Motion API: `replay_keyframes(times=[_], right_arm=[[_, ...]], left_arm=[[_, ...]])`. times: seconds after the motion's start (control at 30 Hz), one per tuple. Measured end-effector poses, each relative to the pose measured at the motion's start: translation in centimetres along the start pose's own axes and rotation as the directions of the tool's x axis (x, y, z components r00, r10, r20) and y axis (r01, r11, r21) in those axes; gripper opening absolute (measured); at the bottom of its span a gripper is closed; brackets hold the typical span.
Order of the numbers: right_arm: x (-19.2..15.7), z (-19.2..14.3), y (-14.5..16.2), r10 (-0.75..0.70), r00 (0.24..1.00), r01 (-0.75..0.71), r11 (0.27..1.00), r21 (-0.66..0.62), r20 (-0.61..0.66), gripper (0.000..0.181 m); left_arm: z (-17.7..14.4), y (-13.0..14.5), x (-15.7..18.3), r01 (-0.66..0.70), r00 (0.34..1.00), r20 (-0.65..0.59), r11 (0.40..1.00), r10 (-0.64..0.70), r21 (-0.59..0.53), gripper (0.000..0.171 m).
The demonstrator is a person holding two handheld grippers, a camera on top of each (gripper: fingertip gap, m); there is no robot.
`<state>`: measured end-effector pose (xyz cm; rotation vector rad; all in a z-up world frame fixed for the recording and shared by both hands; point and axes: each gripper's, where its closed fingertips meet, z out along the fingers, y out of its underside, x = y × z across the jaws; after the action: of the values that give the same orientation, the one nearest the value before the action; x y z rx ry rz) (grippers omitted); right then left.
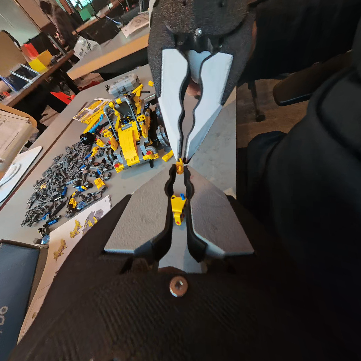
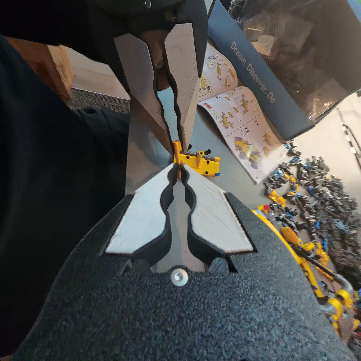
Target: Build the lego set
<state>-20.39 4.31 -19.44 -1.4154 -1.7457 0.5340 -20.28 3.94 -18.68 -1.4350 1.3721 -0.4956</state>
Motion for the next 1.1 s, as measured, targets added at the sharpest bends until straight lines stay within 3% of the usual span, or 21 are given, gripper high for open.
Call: replay_keyframes(times=[0.2,0.3,0.33,0.37,0.5,0.67,0.8,0.9,1.1], right_arm=[[0.1,0.2,-0.3,-0.117,0.990,0.114,0.992,-0.049,-0.081,0.003],[-0.2,0.7,0.2,-0.076,0.996,0.072,0.995,-0.074,-0.048,0.002],[-0.3,1.0,0.4,-0.029,0.999,0.027,0.997,-0.070,-0.029,0.002],[-0.3,1.3,0.8,0.030,1.000,-0.030,0.997,-0.072,-0.005,0.002],[-0.3,2.0,2.5,0.248,0.966,-0.239,0.965,-0.106,0.072,0.002],[-0.5,2.3,2.6,0.398,0.907,-0.387,0.917,-0.098,0.136,0.002],[-0.4,2.3,2.5,0.546,0.807,-0.545,0.835,-0.070,0.225,0.001],[-0.3,2.3,2.3,0.594,0.755,-0.604,0.795,-0.058,0.276,0.001],[-0.3,2.3,2.3,0.656,0.668,-0.687,0.725,-0.049,0.352,0.001]], left_arm=[[-0.3,0.0,-0.2,0.043,0.999,-0.013,0.999,-0.042,0.027,0.004],[-0.1,0.6,0.0,0.099,0.993,-0.068,0.995,-0.099,0.002,0.004],[-0.1,1.0,-0.2,0.118,0.989,-0.088,0.993,-0.119,-0.021,0.011],[-0.2,1.4,-0.7,0.136,0.985,-0.096,0.990,-0.140,-0.046,0.033],[0.2,3.6,-3.4,0.176,0.972,-0.127,0.969,-0.199,-0.174,0.081],[1.5,5.7,-3.5,0.164,0.951,-0.209,0.946,-0.226,-0.280,0.085],[2.2,6.7,-2.7,0.144,0.932,-0.273,0.934,-0.240,-0.328,0.091],[2.6,7.2,-2.2,0.122,0.928,-0.294,0.932,-0.229,-0.341,0.078],[2.9,7.1,-2.0,0.139,0.922,-0.305,0.938,-0.240,-0.318,0.077]])
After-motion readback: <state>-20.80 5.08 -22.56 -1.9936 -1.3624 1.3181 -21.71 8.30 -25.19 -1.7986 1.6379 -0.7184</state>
